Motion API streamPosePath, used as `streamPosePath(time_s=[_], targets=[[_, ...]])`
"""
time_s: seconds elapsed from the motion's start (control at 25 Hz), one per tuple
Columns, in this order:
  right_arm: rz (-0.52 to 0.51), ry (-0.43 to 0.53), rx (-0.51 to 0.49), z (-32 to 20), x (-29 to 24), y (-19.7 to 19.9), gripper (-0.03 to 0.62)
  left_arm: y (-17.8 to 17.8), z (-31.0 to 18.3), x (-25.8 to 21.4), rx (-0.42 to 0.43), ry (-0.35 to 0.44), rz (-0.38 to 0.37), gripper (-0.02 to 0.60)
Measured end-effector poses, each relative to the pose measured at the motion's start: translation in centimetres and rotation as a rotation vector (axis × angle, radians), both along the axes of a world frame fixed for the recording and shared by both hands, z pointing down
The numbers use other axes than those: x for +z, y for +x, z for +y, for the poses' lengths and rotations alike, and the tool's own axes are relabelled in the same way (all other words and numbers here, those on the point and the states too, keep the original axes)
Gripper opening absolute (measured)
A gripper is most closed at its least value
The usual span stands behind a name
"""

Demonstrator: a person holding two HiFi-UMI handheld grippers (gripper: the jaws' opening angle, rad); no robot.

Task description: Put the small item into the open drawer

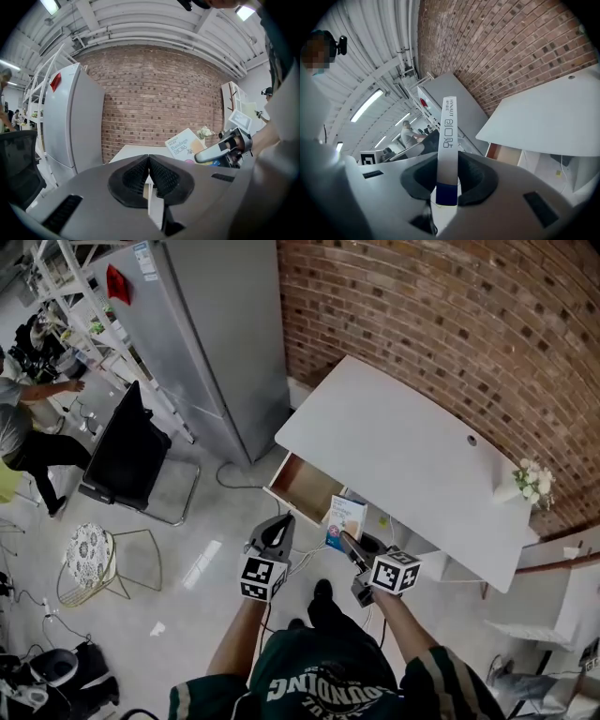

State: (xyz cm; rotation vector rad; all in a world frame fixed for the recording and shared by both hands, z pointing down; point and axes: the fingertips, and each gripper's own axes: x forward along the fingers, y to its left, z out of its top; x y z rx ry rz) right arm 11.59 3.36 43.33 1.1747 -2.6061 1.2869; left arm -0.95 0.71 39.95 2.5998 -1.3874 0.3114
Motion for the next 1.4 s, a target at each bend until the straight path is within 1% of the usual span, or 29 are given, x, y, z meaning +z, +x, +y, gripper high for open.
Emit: streamPosePath(time_s=[0.16,0.32,0.56,0.72,0.96,1.2,1.4], targets=[[0.006,-0.02,-0.034,-2.8,1.1,0.1,0.091,-0.1,-2.2,0.9,-0.043,-0.018,-0.007,0.014],[0.012,-0.042,-0.072,-5.0,2.2,-0.7,0.091,-0.9,-3.9,1.8,-0.085,-0.036,-0.009,0.014],[0.046,-0.053,-0.089,-7.2,4.2,-2.2,0.091,-2.4,-5.8,2.8,-0.107,-0.038,-0.004,0.014],[0.071,-0.061,-0.079,-8.4,6.5,-3.0,0.091,-3.3,-7.4,5.1,-0.095,-0.054,-0.007,0.014],[0.137,-0.059,-0.078,-10.6,9.8,-4.8,0.091,-3.8,-9.9,8.1,-0.051,-0.08,0.006,0.014],[0.159,-0.089,-0.067,-11.3,15.1,-6.8,0.091,-4.8,-10.6,12.7,-0.025,-0.119,0.011,0.014],[0.192,-0.101,-0.06,-12.9,18.9,-7.5,0.091,-5.2,-12.3,15.1,-0.004,-0.124,0.015,0.014]])
